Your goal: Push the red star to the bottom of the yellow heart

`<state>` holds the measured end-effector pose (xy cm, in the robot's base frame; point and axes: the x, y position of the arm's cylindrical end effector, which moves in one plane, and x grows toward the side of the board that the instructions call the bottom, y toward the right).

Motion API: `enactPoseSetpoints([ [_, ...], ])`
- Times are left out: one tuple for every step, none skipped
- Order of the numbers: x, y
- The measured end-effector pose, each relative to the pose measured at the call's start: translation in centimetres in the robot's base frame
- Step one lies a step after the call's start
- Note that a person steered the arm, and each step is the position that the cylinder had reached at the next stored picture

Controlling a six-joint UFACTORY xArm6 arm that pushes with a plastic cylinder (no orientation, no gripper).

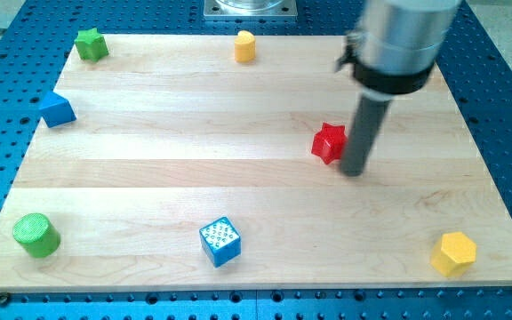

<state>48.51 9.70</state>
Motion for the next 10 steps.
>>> enactPoseSetpoints([
  [-4.5,-4.9],
  [-1.2,-2.2],
  [2.8,-1.4],
  [-1.1,-0.4],
  [-3.4,2.7],
  [-3.8,9.2],
  [-8.5,6.1],
  [-10.8,-6.4],
  [-9.8,-3.7],
  [-2.8,-5.0],
])
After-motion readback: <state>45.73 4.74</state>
